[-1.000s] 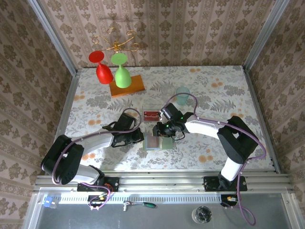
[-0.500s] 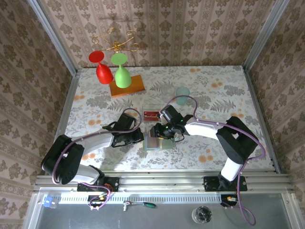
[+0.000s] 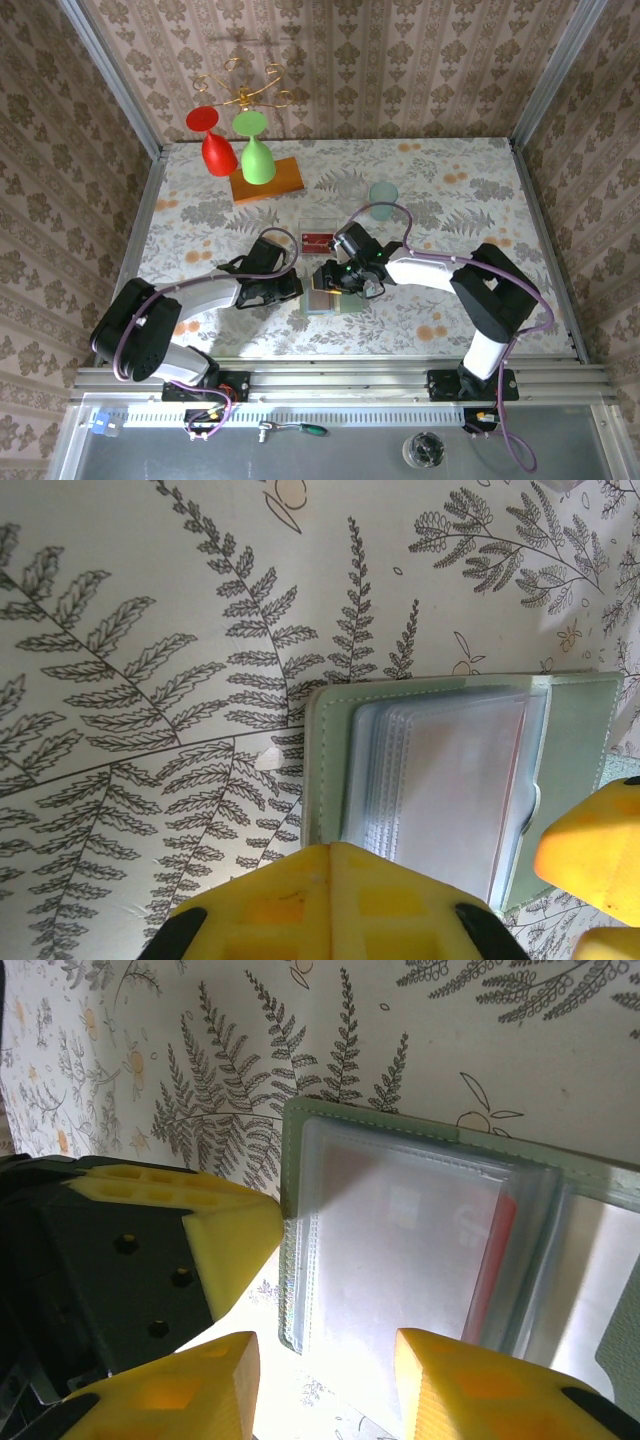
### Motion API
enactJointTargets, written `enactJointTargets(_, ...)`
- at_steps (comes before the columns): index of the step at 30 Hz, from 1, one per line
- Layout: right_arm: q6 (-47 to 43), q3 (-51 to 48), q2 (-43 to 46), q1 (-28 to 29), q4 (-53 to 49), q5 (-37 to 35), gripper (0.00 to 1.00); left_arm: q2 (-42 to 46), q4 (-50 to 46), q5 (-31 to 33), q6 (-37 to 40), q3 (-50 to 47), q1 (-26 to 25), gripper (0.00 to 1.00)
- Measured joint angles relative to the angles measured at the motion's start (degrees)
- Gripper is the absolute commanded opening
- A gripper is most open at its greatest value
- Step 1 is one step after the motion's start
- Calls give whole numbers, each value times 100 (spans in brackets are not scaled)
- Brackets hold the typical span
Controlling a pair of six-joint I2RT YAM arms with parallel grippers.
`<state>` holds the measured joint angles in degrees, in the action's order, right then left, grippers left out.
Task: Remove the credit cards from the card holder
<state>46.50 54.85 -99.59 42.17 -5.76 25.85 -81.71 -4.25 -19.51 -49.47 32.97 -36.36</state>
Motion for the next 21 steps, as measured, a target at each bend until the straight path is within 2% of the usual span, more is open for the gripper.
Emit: enactJointTargets(21,-4,2,-232,52,-173,-85,38,-107,-42,24,0,0,0,8)
